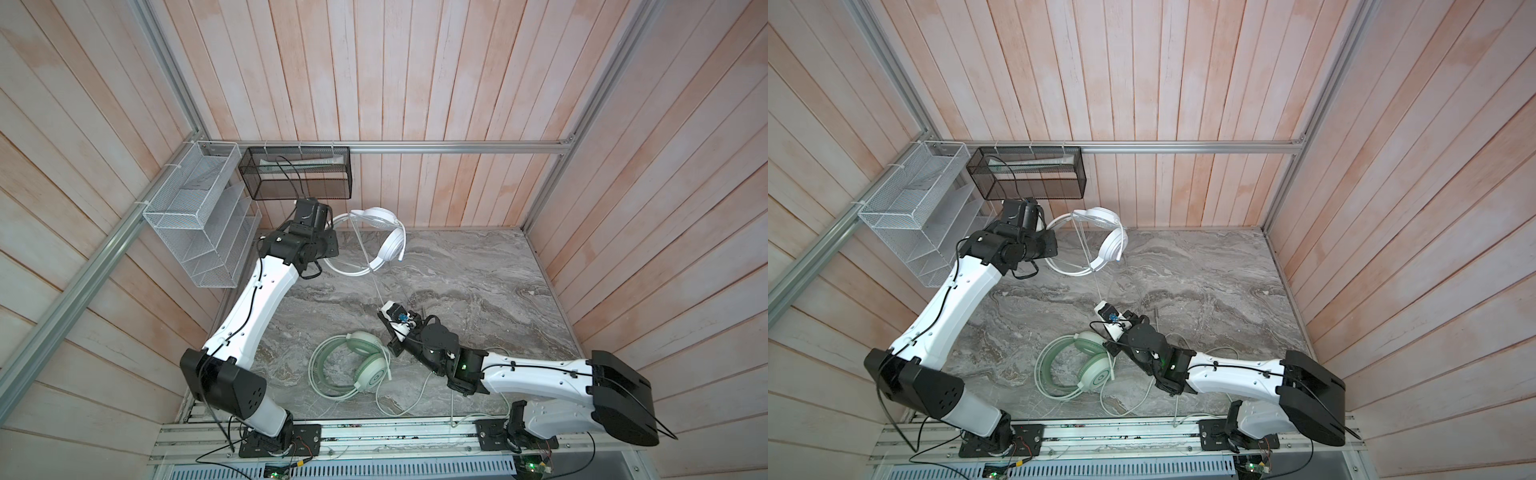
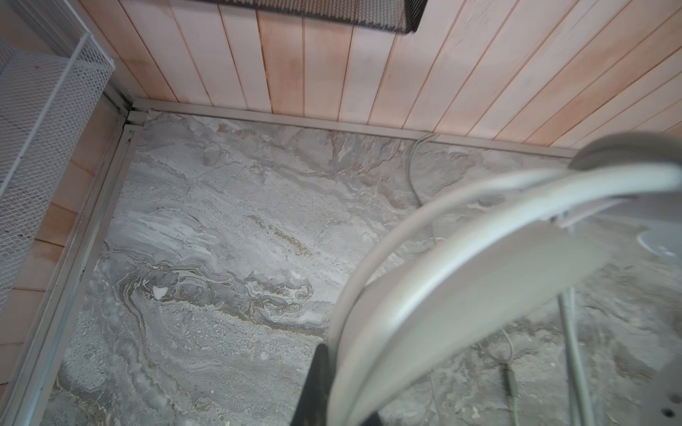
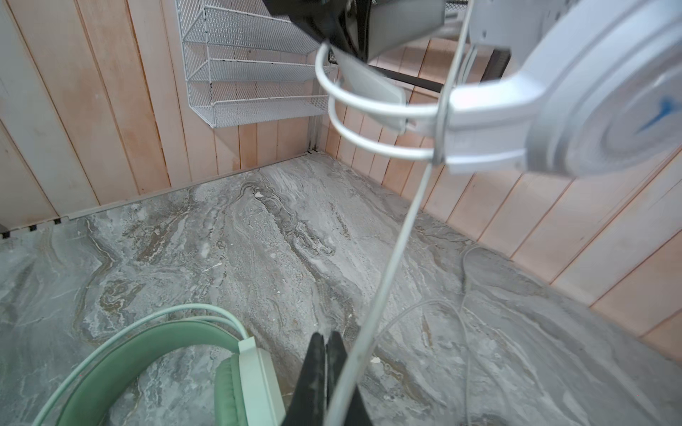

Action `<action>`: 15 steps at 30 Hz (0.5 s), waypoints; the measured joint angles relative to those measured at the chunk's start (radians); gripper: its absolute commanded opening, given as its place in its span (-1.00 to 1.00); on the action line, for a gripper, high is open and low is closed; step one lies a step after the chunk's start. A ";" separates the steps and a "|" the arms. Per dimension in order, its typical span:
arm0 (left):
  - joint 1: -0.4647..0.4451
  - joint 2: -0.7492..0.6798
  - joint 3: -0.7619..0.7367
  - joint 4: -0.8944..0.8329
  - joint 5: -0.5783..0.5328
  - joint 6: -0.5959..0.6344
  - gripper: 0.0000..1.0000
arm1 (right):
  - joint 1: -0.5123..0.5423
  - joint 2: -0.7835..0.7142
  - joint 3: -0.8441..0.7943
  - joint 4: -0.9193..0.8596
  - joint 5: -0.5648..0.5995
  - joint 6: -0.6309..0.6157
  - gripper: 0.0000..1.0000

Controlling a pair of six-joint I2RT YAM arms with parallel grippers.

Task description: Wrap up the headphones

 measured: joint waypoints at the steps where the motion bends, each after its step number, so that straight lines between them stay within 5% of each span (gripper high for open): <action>1: -0.002 0.020 -0.007 0.002 -0.011 0.003 -1.00 | 0.002 -0.006 0.041 -0.069 0.007 -0.014 -1.00; 9: -0.075 0.071 -0.115 0.066 -0.098 0.034 -1.00 | 0.027 0.039 0.304 -0.554 0.069 -0.140 -1.00; 15: -0.129 0.053 -0.265 0.141 -0.136 0.033 -1.00 | 0.031 0.042 0.321 -0.690 0.154 -0.227 -1.00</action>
